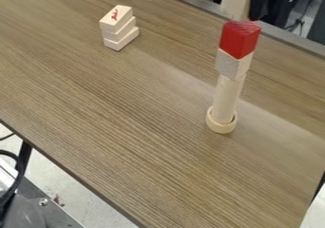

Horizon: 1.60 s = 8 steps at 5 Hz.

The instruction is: Put the cube on top of the red cube

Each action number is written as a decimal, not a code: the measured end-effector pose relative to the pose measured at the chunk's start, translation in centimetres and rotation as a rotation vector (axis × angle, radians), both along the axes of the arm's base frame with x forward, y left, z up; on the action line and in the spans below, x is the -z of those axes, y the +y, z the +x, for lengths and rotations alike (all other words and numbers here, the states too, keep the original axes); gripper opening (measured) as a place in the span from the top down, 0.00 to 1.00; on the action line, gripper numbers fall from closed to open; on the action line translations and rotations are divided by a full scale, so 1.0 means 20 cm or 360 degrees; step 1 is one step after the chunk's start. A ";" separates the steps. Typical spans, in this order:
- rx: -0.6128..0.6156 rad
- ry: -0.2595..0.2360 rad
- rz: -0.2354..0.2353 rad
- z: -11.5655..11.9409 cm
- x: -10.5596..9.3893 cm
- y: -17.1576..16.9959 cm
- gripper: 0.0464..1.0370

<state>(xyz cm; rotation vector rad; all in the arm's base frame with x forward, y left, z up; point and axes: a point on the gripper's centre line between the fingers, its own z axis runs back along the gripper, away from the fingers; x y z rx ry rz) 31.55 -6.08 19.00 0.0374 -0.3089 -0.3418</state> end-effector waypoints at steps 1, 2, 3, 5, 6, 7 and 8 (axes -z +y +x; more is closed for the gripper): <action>0.0012 0.0012 0.0003 0.00 0.01 -0.01 0.45; 0.0016 0.0006 0.0005 0.00 0.01 -0.02 0.45; 0.0011 0.0016 0.0001 0.00 0.02 -0.03 0.45; -0.0005 0.0044 -0.0010 0.00 0.04 -0.03 0.45; -0.0014 0.0065 -0.0015 -0.01 0.06 -0.02 0.39; -0.0021 0.0082 -0.0025 -0.03 0.06 -0.02 0.09; -0.0020 0.0065 -0.0037 -0.04 0.04 -0.01 0.03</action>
